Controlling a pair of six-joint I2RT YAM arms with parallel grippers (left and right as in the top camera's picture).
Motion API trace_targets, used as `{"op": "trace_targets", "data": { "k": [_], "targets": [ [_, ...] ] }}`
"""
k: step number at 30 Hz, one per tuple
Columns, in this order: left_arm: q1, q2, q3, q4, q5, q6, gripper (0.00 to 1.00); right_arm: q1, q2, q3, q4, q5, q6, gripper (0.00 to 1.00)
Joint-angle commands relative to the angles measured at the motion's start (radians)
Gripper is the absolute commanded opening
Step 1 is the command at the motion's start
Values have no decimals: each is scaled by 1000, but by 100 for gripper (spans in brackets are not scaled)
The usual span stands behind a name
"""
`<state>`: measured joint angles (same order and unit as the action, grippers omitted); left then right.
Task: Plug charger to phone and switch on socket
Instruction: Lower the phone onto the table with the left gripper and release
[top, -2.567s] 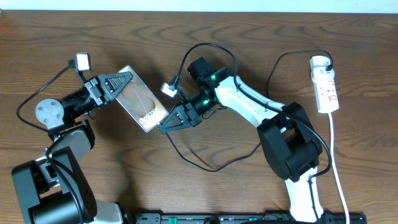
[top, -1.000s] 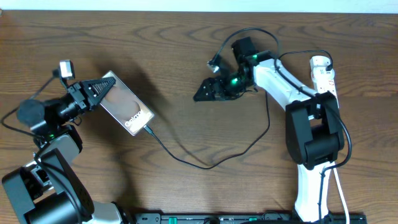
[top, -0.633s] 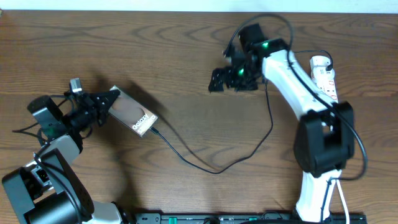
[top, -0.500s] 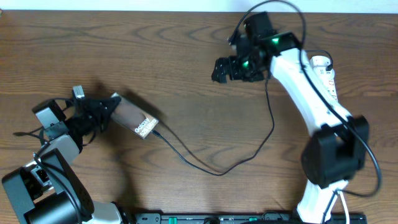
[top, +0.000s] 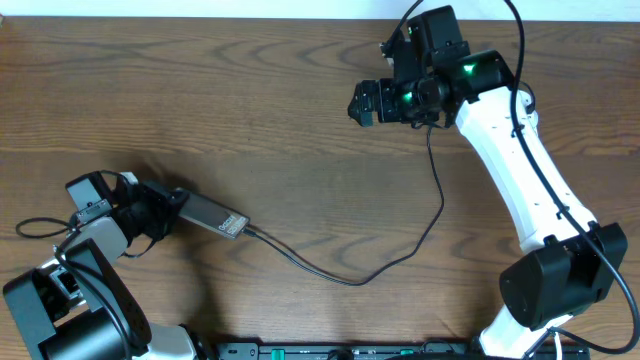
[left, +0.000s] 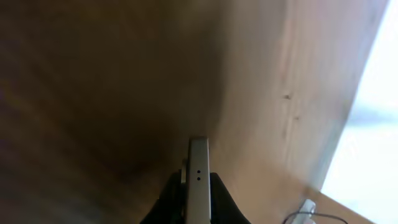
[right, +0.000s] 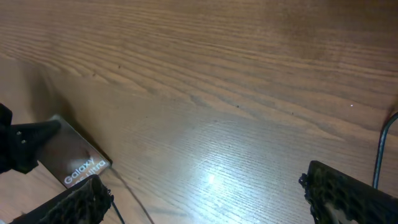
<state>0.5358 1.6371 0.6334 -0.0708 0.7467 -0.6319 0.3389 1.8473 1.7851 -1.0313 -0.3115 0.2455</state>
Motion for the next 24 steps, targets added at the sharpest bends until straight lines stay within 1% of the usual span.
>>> {"op": "trace_targets", "data": {
  "k": [1, 9, 15, 19, 20, 21, 22, 23, 24],
  "targets": [
    [2, -10, 12, -21, -53, -10, 7, 20, -2, 11, -5, 30, 13, 99],
    [2, -10, 12, -57, -53, -13, 7, 31, -2, 11, -5, 34, 12, 99],
    [3, -10, 12, -131, -53, -21, 7, 32, -2, 11, -5, 37, 13, 99],
    [3, -10, 12, -130, -53, -20, 7, 32, -2, 11, -5, 37, 12, 99],
    [2, -10, 12, -130, -53, -20, 8, 32, -2, 11, -5, 37, 12, 99],
    [2, -10, 12, -130, -52, -20, 15, 32, -2, 11, -5, 38, 12, 99],
    [3, -10, 12, -130, -53, -20, 26, 32, -2, 11, -5, 41, 12, 99],
    [3, -10, 12, -130, -52, -20, 33, 32, -2, 11, -5, 41, 12, 99],
    [3, -10, 12, -130, -52, -20, 38, 32, -2, 11, -5, 41, 12, 99]
  ]
}}
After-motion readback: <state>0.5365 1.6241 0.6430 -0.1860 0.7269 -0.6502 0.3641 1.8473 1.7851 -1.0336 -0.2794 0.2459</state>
